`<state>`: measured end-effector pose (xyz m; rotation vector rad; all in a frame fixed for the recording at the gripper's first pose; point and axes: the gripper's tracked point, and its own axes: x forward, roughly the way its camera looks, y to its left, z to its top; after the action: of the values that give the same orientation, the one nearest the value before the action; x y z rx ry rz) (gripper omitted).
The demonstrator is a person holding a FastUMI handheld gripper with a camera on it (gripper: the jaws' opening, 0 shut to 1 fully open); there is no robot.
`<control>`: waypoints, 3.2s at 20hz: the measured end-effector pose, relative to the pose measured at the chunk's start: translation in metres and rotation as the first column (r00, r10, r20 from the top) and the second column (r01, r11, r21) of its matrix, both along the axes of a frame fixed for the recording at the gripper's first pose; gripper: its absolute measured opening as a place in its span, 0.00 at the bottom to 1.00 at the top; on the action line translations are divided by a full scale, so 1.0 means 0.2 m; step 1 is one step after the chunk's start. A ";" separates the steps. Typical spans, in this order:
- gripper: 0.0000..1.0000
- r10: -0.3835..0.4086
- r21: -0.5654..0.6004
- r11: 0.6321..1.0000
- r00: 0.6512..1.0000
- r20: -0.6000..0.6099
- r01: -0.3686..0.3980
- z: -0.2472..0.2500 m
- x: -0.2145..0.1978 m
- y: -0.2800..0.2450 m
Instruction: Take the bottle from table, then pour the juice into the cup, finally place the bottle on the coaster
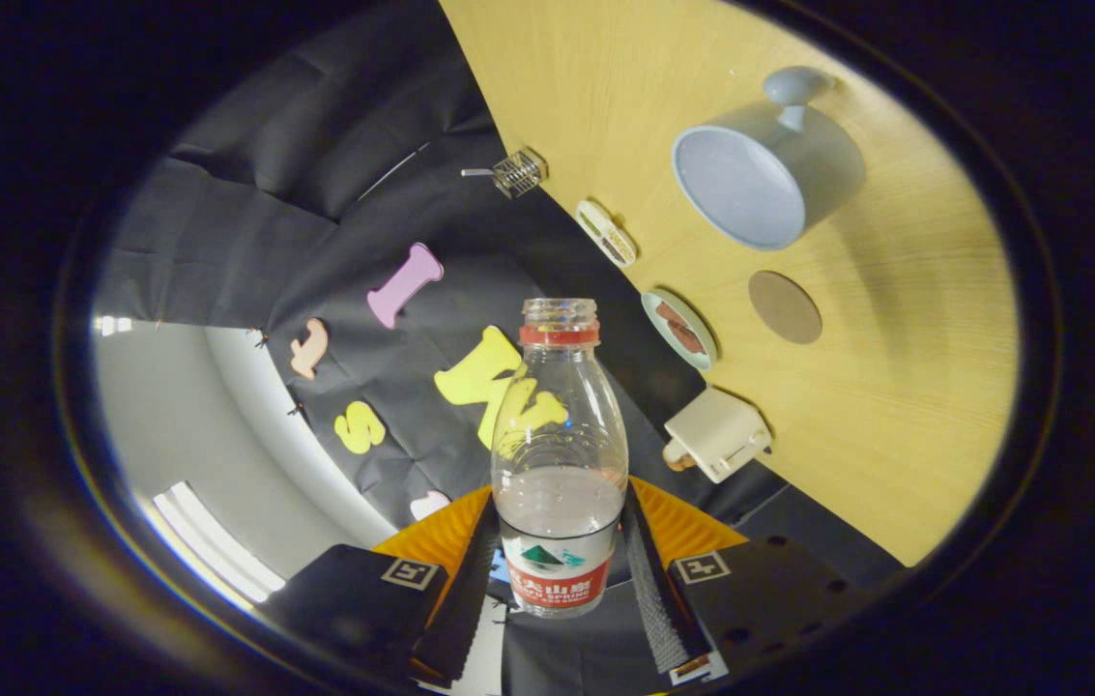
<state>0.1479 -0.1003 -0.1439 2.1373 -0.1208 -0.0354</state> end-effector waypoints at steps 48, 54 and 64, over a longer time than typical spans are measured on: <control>0.75 -0.186 -0.797 -0.543 0.964 -0.192 -0.264 -0.01 0.32 0.12; 0.75 -0.171 -0.768 -0.562 0.952 -0.253 -0.305 -0.28 0.53 0.13; 0.77 -0.204 -0.711 -0.598 0.928 -0.311 -0.370 -0.60 0.68 0.05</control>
<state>0.2840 -0.0901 -0.2639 -0.1148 0.2617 -0.1129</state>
